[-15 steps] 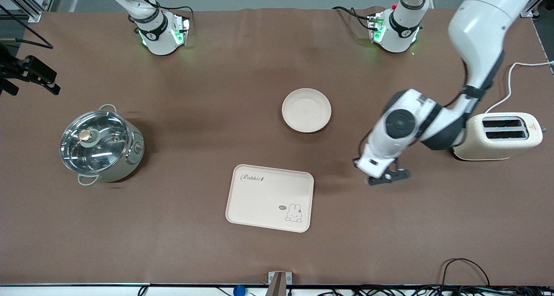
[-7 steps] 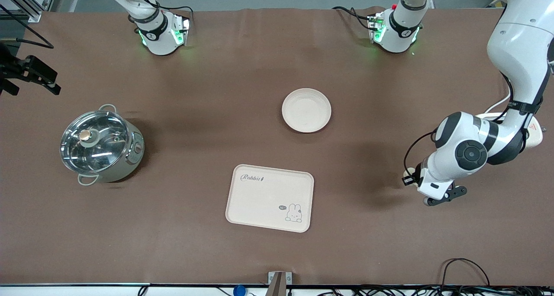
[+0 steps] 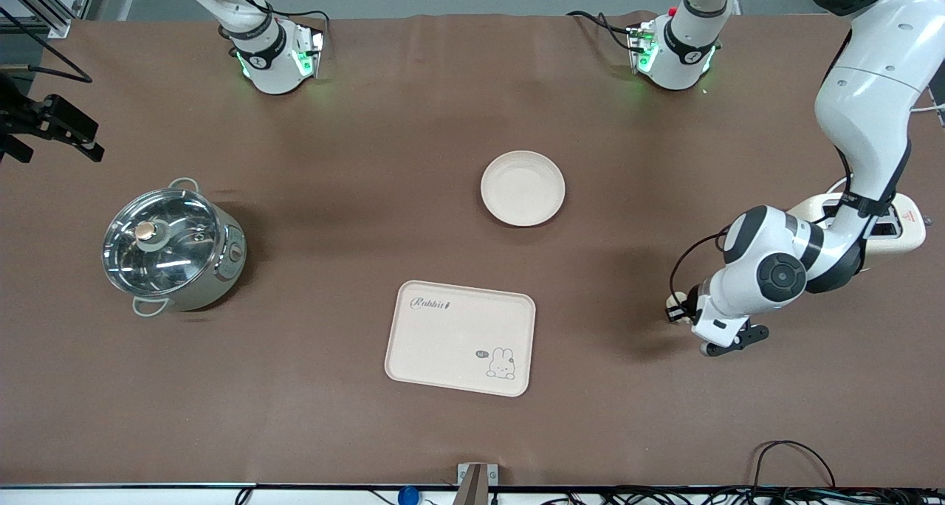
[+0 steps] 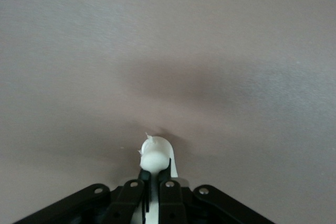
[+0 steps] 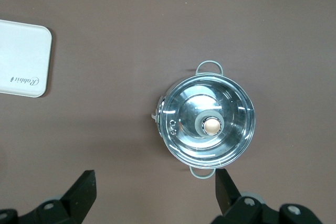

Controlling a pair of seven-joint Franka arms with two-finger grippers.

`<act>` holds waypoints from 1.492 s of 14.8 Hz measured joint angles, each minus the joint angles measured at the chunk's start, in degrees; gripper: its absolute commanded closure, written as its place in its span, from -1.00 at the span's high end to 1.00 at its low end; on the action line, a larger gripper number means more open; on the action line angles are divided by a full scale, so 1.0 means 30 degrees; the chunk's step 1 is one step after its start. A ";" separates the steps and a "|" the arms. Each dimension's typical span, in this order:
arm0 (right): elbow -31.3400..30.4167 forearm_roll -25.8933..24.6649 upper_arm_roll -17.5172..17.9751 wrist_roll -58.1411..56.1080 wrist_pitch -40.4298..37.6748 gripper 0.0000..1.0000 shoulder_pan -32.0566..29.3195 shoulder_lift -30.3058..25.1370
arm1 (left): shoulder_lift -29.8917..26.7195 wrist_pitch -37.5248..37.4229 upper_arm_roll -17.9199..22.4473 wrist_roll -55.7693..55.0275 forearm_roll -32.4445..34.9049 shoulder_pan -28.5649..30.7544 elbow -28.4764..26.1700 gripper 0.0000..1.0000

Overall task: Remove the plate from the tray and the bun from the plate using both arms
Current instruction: 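Lower the bun to the table and open the left gripper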

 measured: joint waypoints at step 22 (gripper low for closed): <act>0.0000 0.0001 0.0001 -0.0001 -0.0002 1.00 0.0007 0.0000 | -0.0550 -0.0325 0.0070 -0.0725 0.0224 -0.1182 0.0552 1.00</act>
